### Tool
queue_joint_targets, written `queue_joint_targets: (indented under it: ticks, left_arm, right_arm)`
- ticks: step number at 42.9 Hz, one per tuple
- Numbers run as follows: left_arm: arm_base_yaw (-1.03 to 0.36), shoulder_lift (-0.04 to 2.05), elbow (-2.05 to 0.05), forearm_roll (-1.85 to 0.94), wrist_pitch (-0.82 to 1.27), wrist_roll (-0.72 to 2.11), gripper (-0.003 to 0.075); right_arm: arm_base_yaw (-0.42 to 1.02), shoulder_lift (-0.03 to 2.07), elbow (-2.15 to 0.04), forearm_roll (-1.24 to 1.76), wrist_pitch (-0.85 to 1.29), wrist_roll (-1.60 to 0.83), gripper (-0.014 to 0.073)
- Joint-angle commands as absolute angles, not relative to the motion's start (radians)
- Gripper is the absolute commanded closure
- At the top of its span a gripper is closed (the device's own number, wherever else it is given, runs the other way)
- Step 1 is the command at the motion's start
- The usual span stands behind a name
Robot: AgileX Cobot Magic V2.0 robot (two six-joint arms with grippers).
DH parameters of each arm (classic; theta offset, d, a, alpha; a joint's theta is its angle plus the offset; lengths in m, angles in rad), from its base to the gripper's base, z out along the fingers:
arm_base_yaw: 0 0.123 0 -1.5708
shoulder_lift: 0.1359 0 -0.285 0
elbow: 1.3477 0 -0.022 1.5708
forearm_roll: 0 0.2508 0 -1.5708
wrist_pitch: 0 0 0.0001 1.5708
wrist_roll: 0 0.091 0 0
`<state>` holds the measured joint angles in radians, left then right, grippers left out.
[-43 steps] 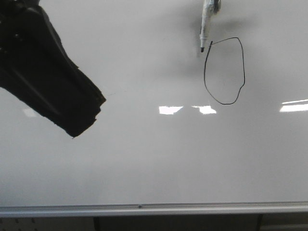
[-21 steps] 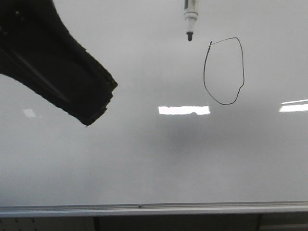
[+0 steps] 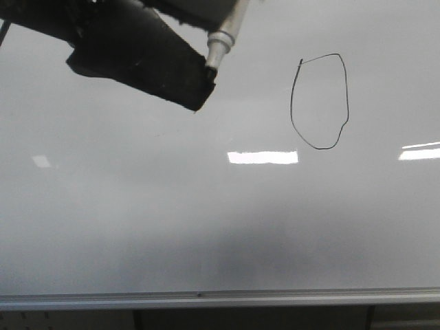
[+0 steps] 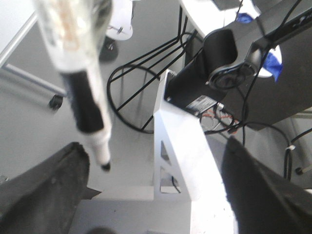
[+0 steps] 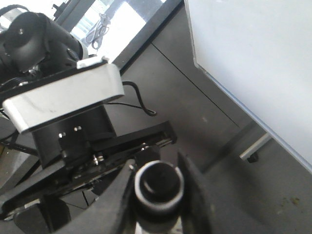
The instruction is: Write number 0 on whiteboard
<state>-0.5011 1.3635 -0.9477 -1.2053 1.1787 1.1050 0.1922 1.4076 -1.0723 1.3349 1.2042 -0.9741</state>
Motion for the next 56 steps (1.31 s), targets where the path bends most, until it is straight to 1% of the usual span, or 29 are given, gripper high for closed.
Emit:
queue_joint_targets:
  ticks: [1,10,17,21,28,31,34,41,43,44,48,52,56]
  left_arm:
    - [-0.505,1.333,-0.979,-1.309,1.206,1.119,0.0260]
    - [-0.505,1.333,-0.979,-1.318,1.206,1.120,0.0419]
    - [-0.505,1.333,-0.979,-1.318,1.206,1.122,0.0493]
    - [-0.505,1.333,-0.979,-1.318,1.206,1.125,0.0554]
    - [-0.505,1.333,-0.979,-1.316,1.206,1.163,0.0741]
    - [-0.505,1.333,-0.979,-1.316,1.207,1.176,0.0740]
    - [-0.505,1.333,-0.979,-1.312,1.205,1.178,0.0740]
    - [-0.505,1.333,-0.979,-1.203,1.137,1.174,0.0740]
    - [-0.505,1.333,-0.979,-1.151,1.103,1.147,0.0740]
    - [-0.505,1.333,-0.979,-1.126,1.075,1.130,0.0740]
    - [-0.501,1.333,-0.979,-0.983,0.971,1.017,0.0740]
    - [-0.475,1.337,-0.979,-0.833,0.861,0.865,0.0740]
    - [-0.411,1.337,-0.979,-0.677,0.785,0.682,0.0740]
  right_arm:
    - [0.217,1.370,-1.093,1.434,1.289,-0.996,0.0652]
    - [0.260,1.370,-1.093,1.434,1.300,-0.995,0.0652]
    - [0.260,1.370,-1.093,1.434,1.323,-0.992,0.0652]
    - [0.260,1.368,-1.093,1.434,1.323,-0.992,0.0652]
    - [0.260,1.369,-1.093,1.434,1.322,-0.992,0.0650]
    - [0.260,1.369,-1.093,1.434,1.322,-0.992,0.0642]
    - [0.260,1.369,-1.093,1.434,1.322,-0.992,0.0576]
    - [0.260,1.365,-1.104,1.436,1.314,-1.009,0.0274]
    - [0.260,1.358,-1.112,1.436,1.304,-1.021,0.0228]
    - [0.259,1.353,-1.118,1.436,1.289,-1.024,0.0217]
    - [0.256,1.311,-1.129,1.435,1.223,-1.038,0.0223]
    - [0.250,1.252,-1.128,1.387,1.104,-1.041,0.0225]
    - [0.250,1.172,-1.113,1.306,0.973,-1.037,0.0266]
